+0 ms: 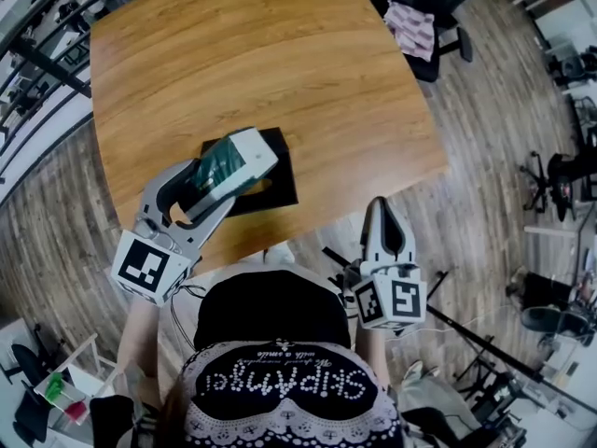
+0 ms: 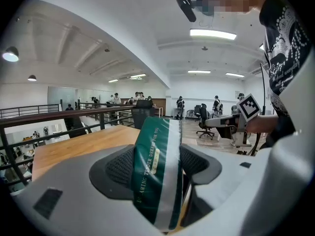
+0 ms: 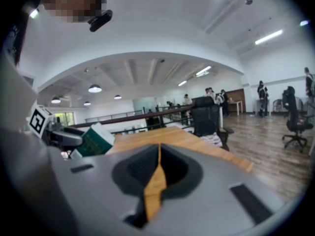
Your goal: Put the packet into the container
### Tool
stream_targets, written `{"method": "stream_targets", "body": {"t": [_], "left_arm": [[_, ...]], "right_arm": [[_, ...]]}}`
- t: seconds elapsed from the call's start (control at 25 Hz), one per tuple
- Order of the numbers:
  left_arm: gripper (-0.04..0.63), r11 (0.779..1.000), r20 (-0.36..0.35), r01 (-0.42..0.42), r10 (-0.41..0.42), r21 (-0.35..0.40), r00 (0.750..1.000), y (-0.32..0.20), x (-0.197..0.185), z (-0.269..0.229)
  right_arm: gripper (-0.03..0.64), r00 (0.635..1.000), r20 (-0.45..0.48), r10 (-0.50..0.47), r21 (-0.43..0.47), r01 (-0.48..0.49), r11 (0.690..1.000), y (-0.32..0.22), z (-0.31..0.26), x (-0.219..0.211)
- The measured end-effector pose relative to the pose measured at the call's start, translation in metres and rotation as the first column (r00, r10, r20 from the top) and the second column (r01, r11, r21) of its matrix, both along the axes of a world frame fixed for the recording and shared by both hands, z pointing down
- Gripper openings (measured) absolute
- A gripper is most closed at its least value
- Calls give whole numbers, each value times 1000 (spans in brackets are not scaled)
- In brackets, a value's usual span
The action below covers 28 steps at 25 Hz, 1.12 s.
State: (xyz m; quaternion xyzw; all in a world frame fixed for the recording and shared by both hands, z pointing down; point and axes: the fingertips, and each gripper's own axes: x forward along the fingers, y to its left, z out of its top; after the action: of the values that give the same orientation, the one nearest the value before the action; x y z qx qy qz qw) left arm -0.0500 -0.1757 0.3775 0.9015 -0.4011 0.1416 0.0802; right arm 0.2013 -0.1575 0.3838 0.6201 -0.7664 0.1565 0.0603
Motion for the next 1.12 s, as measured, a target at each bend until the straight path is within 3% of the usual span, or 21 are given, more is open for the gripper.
{"method": "stream_targets", "body": {"t": [1.12], "left_arm": [[322, 987, 76, -89, 100, -132, 992, 3, 28, 73]], "right_arm": [[35, 999, -3, 42, -9, -42, 999, 10, -2, 13]]}}
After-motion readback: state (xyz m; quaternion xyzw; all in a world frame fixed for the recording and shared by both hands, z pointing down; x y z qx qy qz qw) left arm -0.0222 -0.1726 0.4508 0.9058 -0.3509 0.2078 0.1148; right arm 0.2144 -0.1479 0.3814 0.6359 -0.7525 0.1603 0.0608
